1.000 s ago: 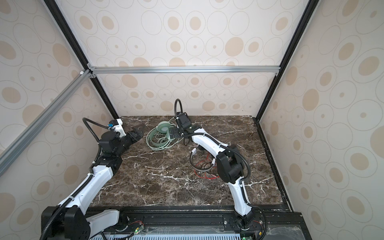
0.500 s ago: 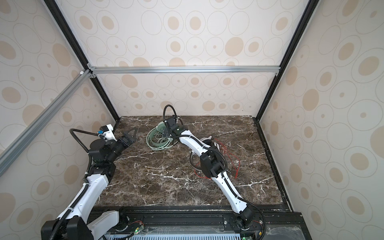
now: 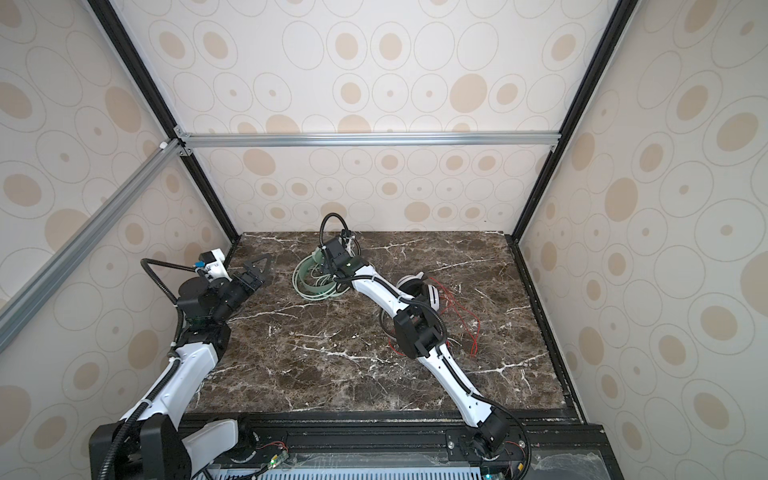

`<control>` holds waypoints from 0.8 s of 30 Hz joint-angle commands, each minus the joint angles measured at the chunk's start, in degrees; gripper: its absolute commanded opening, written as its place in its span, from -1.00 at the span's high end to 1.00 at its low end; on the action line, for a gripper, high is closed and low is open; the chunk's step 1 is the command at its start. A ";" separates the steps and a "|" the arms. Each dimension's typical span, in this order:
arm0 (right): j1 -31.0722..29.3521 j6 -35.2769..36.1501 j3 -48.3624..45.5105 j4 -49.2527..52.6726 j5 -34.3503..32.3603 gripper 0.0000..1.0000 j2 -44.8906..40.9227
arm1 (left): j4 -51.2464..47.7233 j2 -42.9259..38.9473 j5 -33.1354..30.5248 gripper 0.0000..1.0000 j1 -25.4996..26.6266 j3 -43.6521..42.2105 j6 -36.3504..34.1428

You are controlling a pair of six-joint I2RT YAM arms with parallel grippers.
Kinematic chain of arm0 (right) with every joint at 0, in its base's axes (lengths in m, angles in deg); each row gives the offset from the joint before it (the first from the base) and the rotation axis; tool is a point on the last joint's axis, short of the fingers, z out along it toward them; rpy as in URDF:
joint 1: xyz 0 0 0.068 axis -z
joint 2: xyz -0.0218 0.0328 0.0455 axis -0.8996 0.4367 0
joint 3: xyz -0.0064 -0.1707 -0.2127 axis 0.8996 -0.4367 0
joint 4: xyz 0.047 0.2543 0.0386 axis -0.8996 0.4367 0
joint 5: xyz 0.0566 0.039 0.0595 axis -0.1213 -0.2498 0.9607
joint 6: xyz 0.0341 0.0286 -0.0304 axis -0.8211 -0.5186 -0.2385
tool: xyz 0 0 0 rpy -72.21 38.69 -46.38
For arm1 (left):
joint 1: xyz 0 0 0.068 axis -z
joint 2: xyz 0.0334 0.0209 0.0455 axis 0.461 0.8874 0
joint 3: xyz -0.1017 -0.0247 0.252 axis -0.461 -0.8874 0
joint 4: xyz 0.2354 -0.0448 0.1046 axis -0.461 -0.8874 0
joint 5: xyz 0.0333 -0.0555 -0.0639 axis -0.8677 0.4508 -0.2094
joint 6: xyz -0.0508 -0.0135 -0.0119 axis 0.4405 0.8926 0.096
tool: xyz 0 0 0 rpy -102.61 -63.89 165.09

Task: Wrap the headphones
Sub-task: 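Grasp the mint-green headset earcup with the right gripper and lift it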

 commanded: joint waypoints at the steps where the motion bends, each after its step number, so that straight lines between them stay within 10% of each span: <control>1: -0.20 -3.28 1.41 0.56 -2.80 -0.66 2.14 | 6.35 0.50 3.55 -0.97 -2.06 -0.75 4.71; 17: -0.26 -4.57 -10.21 -2.40 -6.75 0.05 -6.68 | 7.83 2.00 4.26 -0.96 -7.34 -2.12 7.63; 24: -0.36 -3.79 -22.61 -6.16 -5.97 0.05 -18.31 | -0.31 0.34 1.43 -0.96 -7.54 0.74 1.15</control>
